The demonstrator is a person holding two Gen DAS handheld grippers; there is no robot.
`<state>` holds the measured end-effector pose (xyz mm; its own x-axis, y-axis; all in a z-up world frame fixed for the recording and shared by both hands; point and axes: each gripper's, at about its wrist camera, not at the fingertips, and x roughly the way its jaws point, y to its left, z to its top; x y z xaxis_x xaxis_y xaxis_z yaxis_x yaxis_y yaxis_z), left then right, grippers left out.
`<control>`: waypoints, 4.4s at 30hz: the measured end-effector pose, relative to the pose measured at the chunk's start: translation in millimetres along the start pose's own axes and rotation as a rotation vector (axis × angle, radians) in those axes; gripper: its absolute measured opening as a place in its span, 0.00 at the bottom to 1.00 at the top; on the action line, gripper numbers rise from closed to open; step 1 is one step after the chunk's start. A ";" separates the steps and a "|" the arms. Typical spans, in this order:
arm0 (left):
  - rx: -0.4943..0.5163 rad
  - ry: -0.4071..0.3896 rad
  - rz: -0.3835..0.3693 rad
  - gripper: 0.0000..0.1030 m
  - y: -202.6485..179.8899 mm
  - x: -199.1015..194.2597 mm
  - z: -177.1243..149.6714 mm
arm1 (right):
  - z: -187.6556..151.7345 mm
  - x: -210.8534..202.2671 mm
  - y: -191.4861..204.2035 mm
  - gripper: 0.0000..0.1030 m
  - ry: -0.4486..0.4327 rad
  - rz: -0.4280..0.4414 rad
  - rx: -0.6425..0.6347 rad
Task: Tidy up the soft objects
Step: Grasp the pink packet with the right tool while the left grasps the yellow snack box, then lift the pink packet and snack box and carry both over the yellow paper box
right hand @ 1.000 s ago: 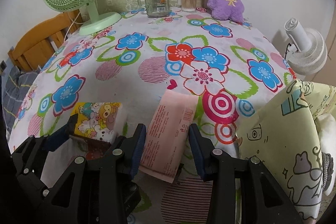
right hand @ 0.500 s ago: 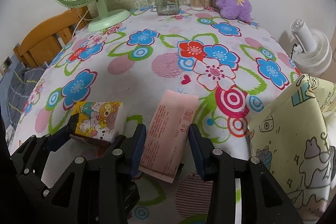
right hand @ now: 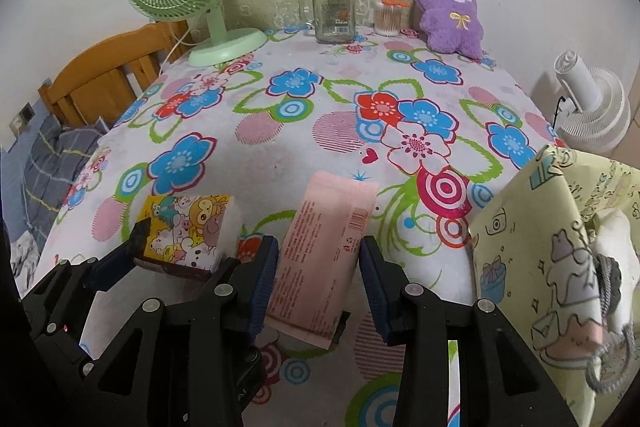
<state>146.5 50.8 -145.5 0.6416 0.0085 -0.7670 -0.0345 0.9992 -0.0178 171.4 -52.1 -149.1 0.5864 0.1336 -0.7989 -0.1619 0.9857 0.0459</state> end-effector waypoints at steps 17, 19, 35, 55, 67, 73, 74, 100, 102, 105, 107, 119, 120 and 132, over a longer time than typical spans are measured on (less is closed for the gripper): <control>-0.014 -0.068 0.022 0.73 3.4 -46.0 -6.9 | -7.8 -46.6 8.7 0.44 -0.066 0.020 -0.023; -0.017 -0.075 0.024 0.73 3.6 -52.2 -7.7 | -8.1 -52.2 9.5 0.44 -0.074 0.021 -0.027; -0.030 -0.141 0.049 0.72 0.0 -97.8 -5.2 | -5.9 -99.7 12.5 0.44 -0.145 0.048 -0.054; -0.027 -0.228 0.057 0.72 -22.2 -142.0 2.8 | -0.2 -151.3 -3.7 0.44 -0.233 0.072 -0.067; -0.024 -0.247 0.025 0.72 -45.2 -147.1 7.8 | 2.6 -164.0 -27.3 0.44 -0.253 0.057 -0.063; -0.008 -0.258 0.011 0.72 -64.4 -148.4 11.6 | 3.7 -170.1 -46.5 0.44 -0.267 0.043 -0.046; -0.003 -0.259 0.007 0.72 -68.5 -148.2 12.3 | 3.8 -170.7 -49.4 0.44 -0.269 0.041 -0.043; 0.079 -0.252 -0.094 0.72 -150.1 -131.5 22.9 | -0.8 -172.8 -133.5 0.44 -0.276 -0.060 0.042; 0.085 -0.252 -0.101 0.73 -154.7 -129.6 23.2 | -1.4 -172.1 -139.6 0.44 -0.276 -0.068 0.049; 0.099 -0.247 -0.125 0.73 -163.3 -125.9 23.2 | -2.3 -170.5 -147.4 0.44 -0.275 -0.073 0.060; 0.107 -0.243 -0.133 0.73 -169.3 -122.7 23.4 | -3.1 -168.2 -153.3 0.44 -0.272 -0.081 0.068; 0.144 -0.190 -0.178 0.73 -203.2 -96.0 21.5 | -10.0 -148.1 -189.7 0.44 -0.232 -0.112 0.114; 0.147 -0.182 -0.183 0.73 -205.8 -93.0 21.1 | -10.3 -146.2 -192.5 0.44 -0.227 -0.113 0.119; 0.192 -0.090 -0.223 0.78 -232.8 -62.9 15.3 | -20.0 -121.6 -221.1 0.44 -0.162 -0.138 0.159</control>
<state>125.9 -181.8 -83.3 0.6828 -0.2170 -0.6977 0.2544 0.9657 -0.0514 120.0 -288.3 -74.1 0.7157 -0.0013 -0.6984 0.0478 0.9977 0.0471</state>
